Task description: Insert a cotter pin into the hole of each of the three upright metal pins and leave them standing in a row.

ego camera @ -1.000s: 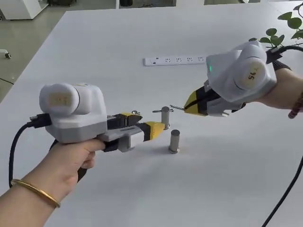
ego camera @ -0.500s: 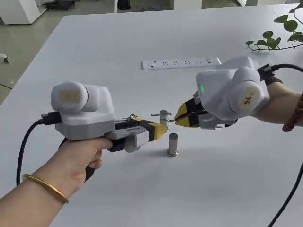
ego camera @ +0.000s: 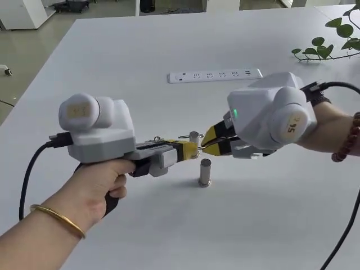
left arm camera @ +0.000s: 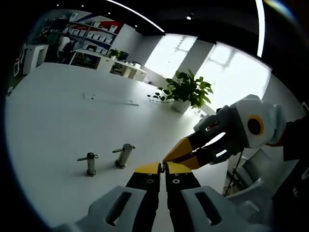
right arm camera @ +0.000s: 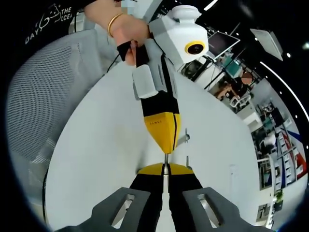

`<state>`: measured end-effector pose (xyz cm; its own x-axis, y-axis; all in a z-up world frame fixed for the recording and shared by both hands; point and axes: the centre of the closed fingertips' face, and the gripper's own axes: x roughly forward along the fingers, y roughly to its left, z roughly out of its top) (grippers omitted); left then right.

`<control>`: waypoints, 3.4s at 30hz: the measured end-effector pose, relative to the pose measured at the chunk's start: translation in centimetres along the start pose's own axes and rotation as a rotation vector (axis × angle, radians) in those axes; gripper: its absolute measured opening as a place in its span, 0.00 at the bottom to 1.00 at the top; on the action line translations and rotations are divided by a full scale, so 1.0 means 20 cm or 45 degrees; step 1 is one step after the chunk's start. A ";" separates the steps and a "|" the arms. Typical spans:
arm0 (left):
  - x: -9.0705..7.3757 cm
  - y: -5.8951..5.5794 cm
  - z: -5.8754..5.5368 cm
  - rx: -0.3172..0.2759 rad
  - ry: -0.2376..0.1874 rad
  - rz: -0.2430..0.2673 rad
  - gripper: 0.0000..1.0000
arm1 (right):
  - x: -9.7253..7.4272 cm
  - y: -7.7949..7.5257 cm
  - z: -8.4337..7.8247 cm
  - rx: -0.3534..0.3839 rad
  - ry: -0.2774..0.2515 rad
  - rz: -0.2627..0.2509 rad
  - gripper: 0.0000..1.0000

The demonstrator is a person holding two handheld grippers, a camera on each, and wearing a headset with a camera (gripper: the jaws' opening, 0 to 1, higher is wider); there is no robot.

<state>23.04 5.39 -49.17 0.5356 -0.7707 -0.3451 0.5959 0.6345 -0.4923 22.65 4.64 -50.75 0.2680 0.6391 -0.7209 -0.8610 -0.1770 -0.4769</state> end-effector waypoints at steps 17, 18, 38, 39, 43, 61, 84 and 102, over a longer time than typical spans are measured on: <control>0.00 -0.01 -0.02 0.014 0.017 -0.017 0.01 | 0.00 0.00 0.03 0.024 -0.016 -0.006 0.00; 0.00 -0.01 -0.02 0.022 0.018 -0.017 0.01 | 0.00 0.01 0.03 0.041 -0.021 0.003 0.00; -0.04 -0.01 -0.05 0.165 0.033 -0.066 0.00 | -0.02 0.08 0.04 0.786 -0.278 0.200 0.07; -0.04 -0.01 -0.06 0.179 0.035 -0.077 0.00 | -0.02 0.08 0.04 0.794 -0.284 0.208 0.07; -0.06 -0.04 -0.06 0.218 0.026 -0.117 0.00 | -0.04 0.11 0.03 0.865 -0.308 0.238 0.07; -0.11 -0.21 -0.18 0.316 0.053 -0.371 0.00 | -0.12 0.31 0.13 0.961 -0.453 0.495 0.07; -0.14 -0.29 -0.20 0.298 0.029 -0.490 0.00 | -0.12 0.39 0.16 0.984 -0.455 0.604 0.00; -0.12 -0.28 -0.24 0.331 0.052 -0.456 0.03 | -0.13 0.40 0.15 0.855 -0.396 0.584 0.00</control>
<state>15.58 3.30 -49.33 0.2472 -0.9430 -0.2230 0.8729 0.3166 -0.3712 13.73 3.74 -51.27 -0.2138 0.8057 -0.5523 -0.9541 -0.0509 0.2951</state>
